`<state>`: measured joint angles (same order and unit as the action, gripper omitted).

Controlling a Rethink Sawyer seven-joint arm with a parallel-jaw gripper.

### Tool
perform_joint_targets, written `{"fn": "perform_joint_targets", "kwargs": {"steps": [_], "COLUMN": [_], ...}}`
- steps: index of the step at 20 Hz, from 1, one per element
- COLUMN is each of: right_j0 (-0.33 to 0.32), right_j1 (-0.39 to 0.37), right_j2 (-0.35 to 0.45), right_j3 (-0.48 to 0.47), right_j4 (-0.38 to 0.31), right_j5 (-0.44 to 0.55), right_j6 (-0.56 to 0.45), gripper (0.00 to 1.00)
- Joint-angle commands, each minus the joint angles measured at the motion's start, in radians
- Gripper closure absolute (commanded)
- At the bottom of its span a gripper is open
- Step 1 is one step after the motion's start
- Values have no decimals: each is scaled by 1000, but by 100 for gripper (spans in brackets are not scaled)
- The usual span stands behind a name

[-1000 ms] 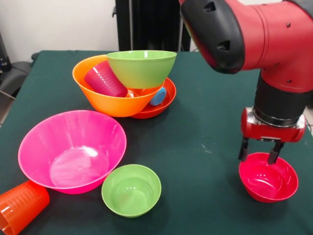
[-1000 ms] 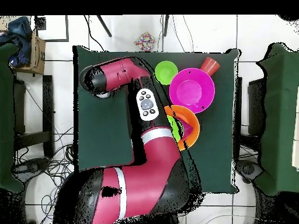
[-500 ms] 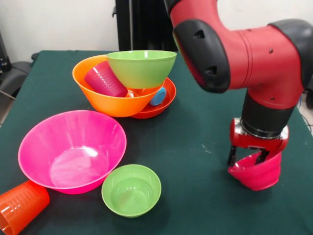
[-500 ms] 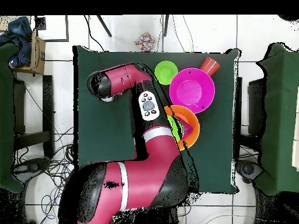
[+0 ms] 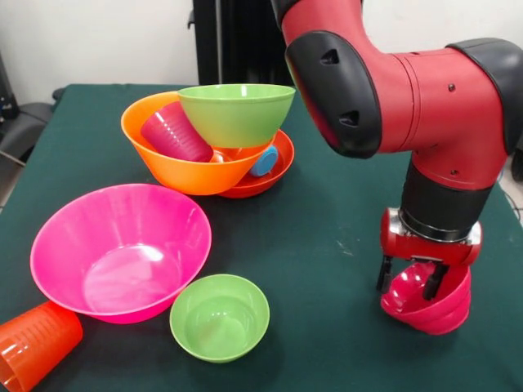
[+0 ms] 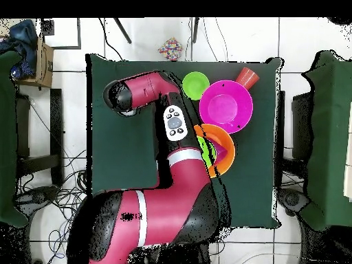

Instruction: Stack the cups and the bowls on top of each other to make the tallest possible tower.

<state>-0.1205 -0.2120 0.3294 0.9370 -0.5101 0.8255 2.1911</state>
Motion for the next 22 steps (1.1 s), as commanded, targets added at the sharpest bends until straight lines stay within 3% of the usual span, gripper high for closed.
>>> {"fn": "perform_joint_targets", "kwargs": {"steps": [1,22], "right_j0": [17,16], "right_j1": [78,-33], "right_j2": [-21,-4], "right_j3": [-9,4], "right_j4": [-52,43], "right_j5": [-44,124], "right_j6": [-50,-81], "gripper": [0,0]}}
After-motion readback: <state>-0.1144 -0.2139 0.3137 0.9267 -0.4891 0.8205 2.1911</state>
